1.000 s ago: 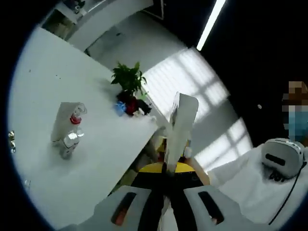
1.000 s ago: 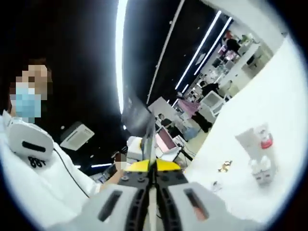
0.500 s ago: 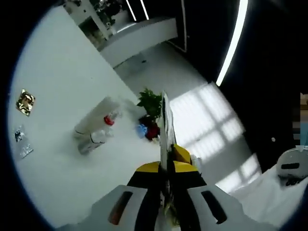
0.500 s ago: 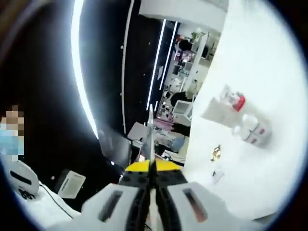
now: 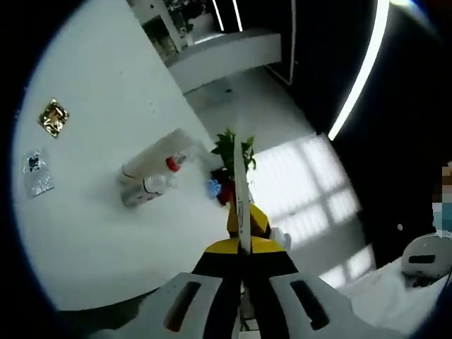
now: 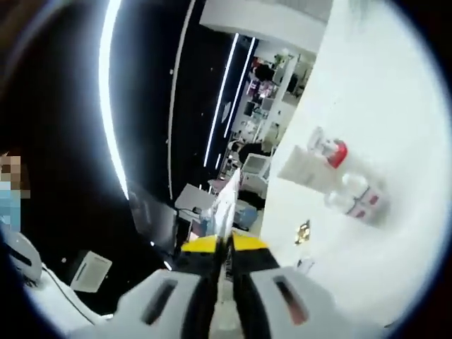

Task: Arrange the skincare products in the storage area until every visible bottle or jar stands upright without overlapping.

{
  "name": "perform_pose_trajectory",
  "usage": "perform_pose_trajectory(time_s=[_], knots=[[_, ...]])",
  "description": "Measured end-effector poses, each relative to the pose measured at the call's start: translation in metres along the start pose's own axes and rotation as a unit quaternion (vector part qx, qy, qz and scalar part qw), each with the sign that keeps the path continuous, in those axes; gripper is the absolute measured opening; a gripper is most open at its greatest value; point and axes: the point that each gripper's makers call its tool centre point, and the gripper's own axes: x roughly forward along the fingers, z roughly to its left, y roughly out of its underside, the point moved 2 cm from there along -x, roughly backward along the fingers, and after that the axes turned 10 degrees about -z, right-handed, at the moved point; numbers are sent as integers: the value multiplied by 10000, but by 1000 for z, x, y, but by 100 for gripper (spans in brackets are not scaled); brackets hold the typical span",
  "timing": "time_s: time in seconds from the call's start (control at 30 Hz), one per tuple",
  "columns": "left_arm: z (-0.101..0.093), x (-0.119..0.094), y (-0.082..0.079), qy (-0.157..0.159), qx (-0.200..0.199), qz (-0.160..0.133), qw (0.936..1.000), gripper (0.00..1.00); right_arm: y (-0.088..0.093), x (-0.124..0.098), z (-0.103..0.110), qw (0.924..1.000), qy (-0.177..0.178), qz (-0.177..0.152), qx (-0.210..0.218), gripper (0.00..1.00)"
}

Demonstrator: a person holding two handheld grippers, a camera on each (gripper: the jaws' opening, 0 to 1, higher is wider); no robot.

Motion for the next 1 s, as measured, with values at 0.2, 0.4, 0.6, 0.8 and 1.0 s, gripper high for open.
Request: perform_pose_trajectory(time_s=[0.2,0.4,0.6,0.8,1.0], knots=[[-2,-4,3,27,-95,37,9999,0,-13,14,-1,9996,-11,26,-272,5],[5,-8,3,-90,-197,-58,9997,0,-11,19,-3,9949,108,303,-958,1],[20,-12,5,-390,121,-272,9988,0,-7,24,0,9916,146,285,-1255,1],[26,-17,13,-570,264,-161,9979,0,-11,27,-3,9913,178,209,-1284,1],[23,-20,11,-548,147,-247,9981,0,-7,30,-10,9820,224,397,-1834,1]])
